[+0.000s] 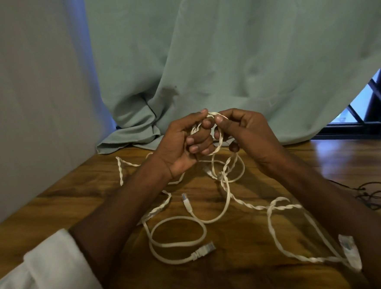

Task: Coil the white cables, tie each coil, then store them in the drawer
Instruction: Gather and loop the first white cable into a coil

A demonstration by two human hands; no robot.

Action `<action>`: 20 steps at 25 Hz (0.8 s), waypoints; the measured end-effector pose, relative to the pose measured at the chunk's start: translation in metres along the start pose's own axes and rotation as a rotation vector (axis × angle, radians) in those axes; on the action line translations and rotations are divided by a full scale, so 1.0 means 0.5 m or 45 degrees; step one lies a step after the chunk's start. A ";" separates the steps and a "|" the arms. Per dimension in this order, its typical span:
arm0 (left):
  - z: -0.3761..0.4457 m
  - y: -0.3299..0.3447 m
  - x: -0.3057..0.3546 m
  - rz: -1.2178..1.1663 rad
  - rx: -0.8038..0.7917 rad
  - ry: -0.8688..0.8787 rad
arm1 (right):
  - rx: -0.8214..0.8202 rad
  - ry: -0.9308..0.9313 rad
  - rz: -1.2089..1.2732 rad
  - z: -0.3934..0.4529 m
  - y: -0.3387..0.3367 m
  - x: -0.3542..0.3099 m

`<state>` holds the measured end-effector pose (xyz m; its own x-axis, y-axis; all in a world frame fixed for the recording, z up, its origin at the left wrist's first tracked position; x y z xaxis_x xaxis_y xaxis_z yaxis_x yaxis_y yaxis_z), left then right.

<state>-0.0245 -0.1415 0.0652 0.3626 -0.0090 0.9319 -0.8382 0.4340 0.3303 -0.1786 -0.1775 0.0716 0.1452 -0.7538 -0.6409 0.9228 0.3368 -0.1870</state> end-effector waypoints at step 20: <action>0.004 -0.031 0.013 -0.196 0.042 0.071 | 0.040 0.345 0.232 -0.009 -0.002 0.043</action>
<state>-0.0098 -0.1503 0.0663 0.5093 -0.0230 0.8603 -0.7834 0.4015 0.4745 -0.1781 -0.1914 0.0545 0.2127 -0.5038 -0.8372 0.9017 0.4313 -0.0305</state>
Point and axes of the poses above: each hand's wrist, its own z-axis towards the middle knuckle, its own y-axis out of the palm, x = y × z, the point moved 3 cm from there along z, towards the middle knuckle, and after that the axes turned 14 degrees about -y, right-handed, at the moved point
